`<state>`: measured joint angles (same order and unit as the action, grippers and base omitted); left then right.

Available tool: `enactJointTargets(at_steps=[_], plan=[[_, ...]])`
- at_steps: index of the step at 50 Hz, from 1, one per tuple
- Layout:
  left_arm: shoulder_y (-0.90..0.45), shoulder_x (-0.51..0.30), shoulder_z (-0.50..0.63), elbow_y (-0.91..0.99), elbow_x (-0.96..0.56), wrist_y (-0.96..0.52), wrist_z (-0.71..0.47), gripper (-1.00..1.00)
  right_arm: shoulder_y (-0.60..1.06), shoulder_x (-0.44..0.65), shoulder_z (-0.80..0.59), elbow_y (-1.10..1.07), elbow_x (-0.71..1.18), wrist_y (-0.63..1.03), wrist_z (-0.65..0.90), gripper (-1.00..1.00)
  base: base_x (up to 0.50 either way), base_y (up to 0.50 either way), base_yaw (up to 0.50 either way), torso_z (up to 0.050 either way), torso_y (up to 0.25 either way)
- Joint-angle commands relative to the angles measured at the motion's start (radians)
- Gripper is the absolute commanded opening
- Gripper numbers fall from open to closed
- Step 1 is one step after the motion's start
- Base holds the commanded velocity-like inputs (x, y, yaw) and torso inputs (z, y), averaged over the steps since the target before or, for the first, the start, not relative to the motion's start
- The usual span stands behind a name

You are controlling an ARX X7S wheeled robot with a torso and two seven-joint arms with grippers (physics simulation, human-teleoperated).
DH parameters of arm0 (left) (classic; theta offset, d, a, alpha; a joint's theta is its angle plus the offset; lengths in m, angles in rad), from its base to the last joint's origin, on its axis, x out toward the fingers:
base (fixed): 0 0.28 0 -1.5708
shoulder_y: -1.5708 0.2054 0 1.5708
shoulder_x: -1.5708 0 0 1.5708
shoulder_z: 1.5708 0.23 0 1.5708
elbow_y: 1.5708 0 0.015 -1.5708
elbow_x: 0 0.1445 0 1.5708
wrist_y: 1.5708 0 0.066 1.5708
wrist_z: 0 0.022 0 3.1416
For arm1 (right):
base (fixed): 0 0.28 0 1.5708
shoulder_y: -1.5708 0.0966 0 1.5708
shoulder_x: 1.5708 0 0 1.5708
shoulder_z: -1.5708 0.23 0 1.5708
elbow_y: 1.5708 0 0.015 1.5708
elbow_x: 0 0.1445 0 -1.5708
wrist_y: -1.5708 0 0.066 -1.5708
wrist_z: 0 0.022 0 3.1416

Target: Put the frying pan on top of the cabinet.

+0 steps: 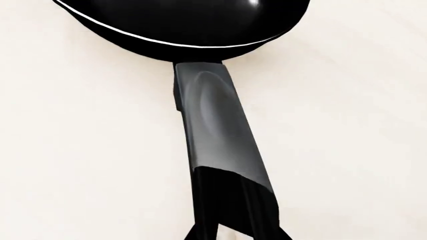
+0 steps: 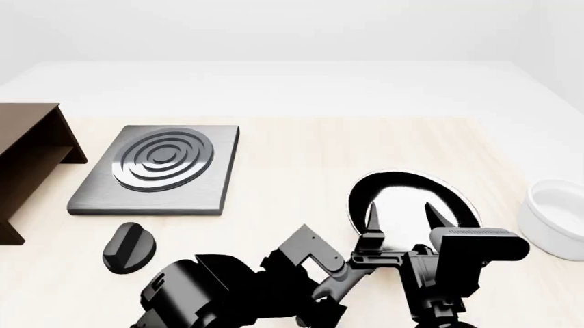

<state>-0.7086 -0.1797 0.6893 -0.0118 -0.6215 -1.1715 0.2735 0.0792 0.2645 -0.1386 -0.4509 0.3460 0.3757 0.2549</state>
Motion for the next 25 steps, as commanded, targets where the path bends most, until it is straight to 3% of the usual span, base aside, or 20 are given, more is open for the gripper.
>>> enactJointTargets(at_steps=[1, 17, 25], plan=[[-0.019, -0.083, -0.211, 0.035, -0.057, -0.024, -0.259, -1.0, 0.016, 0.005, -0.011, -0.009, 0.003, 0.016, 0.007, 1.0, 0.0, 0.0, 0.0, 0.0, 0.01], [-0.068, -0.135, -0.385, 0.071, -0.108, -0.077, -0.339, -1.0, 0.019, 0.01, -0.023, -0.02, 0.003, 0.022, 0.019, 1.0, 0.0, 0.0, 0.0, 0.0, 0.001], [-0.188, -0.134, -0.595, 0.169, -0.2, -0.204, -0.457, -1.0, 0.023, 0.013, -0.026, -0.013, 0.005, 0.023, 0.022, 1.0, 0.0, 0.0, 0.0, 0.0, 0.003]])
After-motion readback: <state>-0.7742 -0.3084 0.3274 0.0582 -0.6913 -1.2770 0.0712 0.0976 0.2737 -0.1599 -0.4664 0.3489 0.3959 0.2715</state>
